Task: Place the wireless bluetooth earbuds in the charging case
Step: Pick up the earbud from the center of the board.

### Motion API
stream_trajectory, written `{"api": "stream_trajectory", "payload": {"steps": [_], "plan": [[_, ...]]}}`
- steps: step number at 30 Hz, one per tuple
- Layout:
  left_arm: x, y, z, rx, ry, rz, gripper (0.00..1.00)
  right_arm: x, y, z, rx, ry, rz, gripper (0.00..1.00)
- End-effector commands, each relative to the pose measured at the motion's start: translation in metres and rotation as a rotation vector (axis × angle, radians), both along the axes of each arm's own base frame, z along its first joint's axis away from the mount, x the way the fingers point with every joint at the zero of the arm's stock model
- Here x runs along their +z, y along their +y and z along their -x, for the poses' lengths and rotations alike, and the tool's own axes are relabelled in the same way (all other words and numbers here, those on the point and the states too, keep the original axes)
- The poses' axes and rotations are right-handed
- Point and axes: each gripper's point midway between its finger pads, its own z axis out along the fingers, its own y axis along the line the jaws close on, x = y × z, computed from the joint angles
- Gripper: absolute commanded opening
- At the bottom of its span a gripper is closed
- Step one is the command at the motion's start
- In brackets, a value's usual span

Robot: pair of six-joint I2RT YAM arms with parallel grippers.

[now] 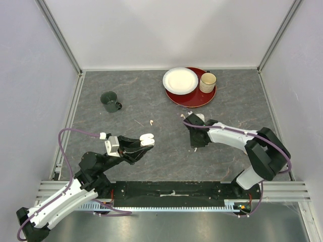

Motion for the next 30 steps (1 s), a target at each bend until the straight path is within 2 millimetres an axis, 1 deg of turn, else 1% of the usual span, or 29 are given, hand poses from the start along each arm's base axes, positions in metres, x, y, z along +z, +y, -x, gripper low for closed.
{"api": "stream_trajectory", "payload": {"steps": [1,2,5,8,9,11,12,14,16,17,21,24,27,30], "plan": [[0.014,0.001,0.003,-0.009,-0.016,0.051,0.02,0.006,0.020,-0.007,0.200,-0.055,0.100,0.14],[0.014,0.001,0.003,-0.009,-0.017,0.052,0.02,0.002,0.020,-0.004,0.213,-0.047,0.128,0.15],[0.015,0.002,0.003,-0.009,-0.015,0.054,0.02,0.000,0.020,-0.004,0.240,-0.057,0.165,0.17],[0.016,0.002,0.004,-0.011,-0.018,0.053,0.02,0.001,0.016,-0.004,0.253,-0.071,0.192,0.22],[0.015,0.002,0.003,-0.007,-0.017,0.050,0.02,0.002,0.015,-0.003,0.256,-0.075,0.190,0.27],[0.016,0.002,0.004,-0.010,-0.021,0.052,0.02,0.005,0.015,-0.004,0.248,-0.087,0.179,0.31],[0.016,0.003,0.004,-0.008,-0.022,0.051,0.02,0.006,0.017,-0.002,0.249,-0.085,0.165,0.37],[0.016,0.003,0.003,-0.005,-0.021,0.052,0.02,0.011,0.024,0.000,0.235,-0.083,0.119,0.40],[0.017,0.003,0.004,-0.005,-0.022,0.053,0.02,0.014,0.031,0.000,0.230,-0.087,0.074,0.53],[0.017,0.003,0.004,-0.005,-0.022,0.053,0.02,0.018,0.035,0.000,0.212,-0.095,0.051,0.58],[0.017,0.003,0.003,-0.003,-0.019,0.056,0.02,0.029,0.039,-0.007,0.116,-0.133,0.006,0.59],[0.017,0.003,0.004,-0.005,-0.020,0.056,0.02,0.034,0.042,-0.007,0.023,-0.136,-0.029,0.59],[0.019,0.004,0.003,0.000,-0.023,0.060,0.02,0.032,0.036,-0.005,-0.063,-0.128,-0.026,0.56],[0.019,0.004,0.004,-0.003,-0.022,0.057,0.02,0.026,0.031,-0.001,-0.107,-0.102,-0.024,0.55]]}}
